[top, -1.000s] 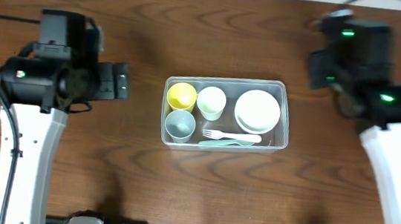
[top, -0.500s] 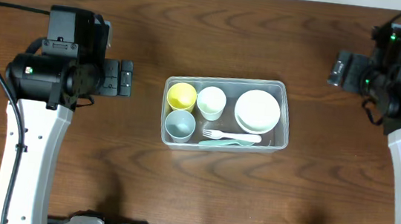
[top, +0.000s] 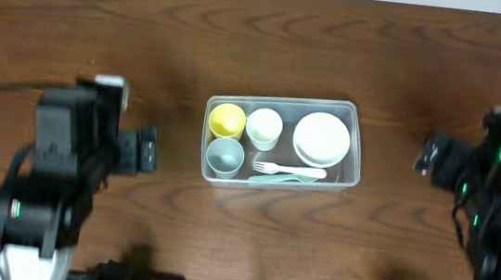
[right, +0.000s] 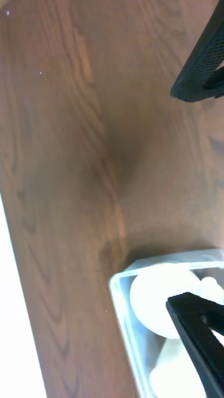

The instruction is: Pack container

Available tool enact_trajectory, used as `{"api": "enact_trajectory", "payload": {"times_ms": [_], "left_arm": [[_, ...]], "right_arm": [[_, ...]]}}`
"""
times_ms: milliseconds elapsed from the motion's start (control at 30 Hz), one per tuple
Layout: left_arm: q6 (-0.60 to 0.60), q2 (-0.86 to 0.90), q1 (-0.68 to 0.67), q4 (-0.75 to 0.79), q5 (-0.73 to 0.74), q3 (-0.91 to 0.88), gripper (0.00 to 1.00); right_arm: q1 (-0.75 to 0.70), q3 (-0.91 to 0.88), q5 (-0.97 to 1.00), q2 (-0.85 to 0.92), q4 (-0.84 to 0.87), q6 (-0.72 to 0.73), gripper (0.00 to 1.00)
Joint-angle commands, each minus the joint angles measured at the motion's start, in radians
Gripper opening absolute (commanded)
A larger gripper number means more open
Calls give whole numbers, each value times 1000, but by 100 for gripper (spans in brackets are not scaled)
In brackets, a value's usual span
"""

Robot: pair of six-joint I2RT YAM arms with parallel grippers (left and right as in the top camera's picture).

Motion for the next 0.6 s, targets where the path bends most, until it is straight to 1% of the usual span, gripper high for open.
{"api": "enact_trajectory", "payload": {"times_ms": [0, 100, 167, 233, 333, 467, 567], "left_arm": [[-9, -153, -2, 17, 8, -86, 98], [-9, -296, -2, 16, 3, -126, 98], [-9, -369, -2, 12, 0, -144, 98], [-9, -407, -2, 3, 1, -149, 98], [-9, -424, -2, 2, 1, -149, 98], [-9, -421, -2, 1, 1, -150, 98], [-9, -421, -2, 1, 1, -150, 98]], "right_arm": [[-2, -163, 10, -168, 3, 19, 96], [-2, -283, -2, -303, 3, 19, 95], [-2, -343, -1, -369, 3, 18, 99], [-2, -374, -1, -402, 3, 19, 99], [-2, -391, -19, -411, 3, 19, 99], [-2, -393, -126, -409, 6, 26, 99], [-2, -393, -131, -409, 2, 29, 99]]}}
